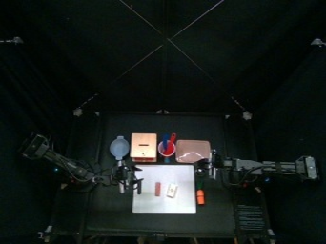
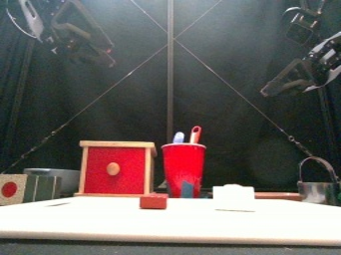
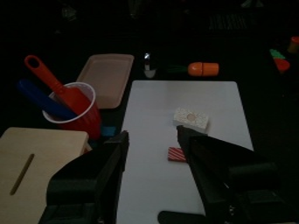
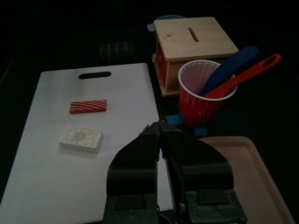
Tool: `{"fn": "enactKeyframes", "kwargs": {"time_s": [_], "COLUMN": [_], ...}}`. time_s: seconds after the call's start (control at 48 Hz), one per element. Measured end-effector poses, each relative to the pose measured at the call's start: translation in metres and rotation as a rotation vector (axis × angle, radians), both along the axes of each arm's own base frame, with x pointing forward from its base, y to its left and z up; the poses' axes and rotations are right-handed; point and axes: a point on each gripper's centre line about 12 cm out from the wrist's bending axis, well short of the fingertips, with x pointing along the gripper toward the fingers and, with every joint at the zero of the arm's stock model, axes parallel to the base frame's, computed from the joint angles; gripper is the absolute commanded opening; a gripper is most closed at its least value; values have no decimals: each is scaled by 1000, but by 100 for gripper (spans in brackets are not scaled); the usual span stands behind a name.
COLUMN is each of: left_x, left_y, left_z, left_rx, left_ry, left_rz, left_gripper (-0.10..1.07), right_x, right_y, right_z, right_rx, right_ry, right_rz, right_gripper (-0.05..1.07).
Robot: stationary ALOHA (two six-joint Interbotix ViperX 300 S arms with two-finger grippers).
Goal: Put salmon on rice
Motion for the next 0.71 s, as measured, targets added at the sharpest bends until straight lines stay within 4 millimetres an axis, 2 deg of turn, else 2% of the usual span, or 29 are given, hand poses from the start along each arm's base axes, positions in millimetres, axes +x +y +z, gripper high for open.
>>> {"fn": "enactKeyframes", "kwargs": {"time_s": [0.438, 0.604, 0.708], "left_x": [1, 17, 33], "left_y": [2, 7, 11], "left_z": [-2, -10, -26], "left_rx": [-29, -222, -388], "left_ry": [12, 85, 163], "left_rz": [24, 172, 322], "left_gripper": [84, 84, 85], "right_x": [0, -1, -1], "right_y": [-1, -1, -1], "right_z": [-1, -1, -1], "right_rx": [-2, -4, -4], "right_ry": [3, 4, 5], "right_rz": [-2, -3, -3], "right_gripper": [3, 3, 3]}}
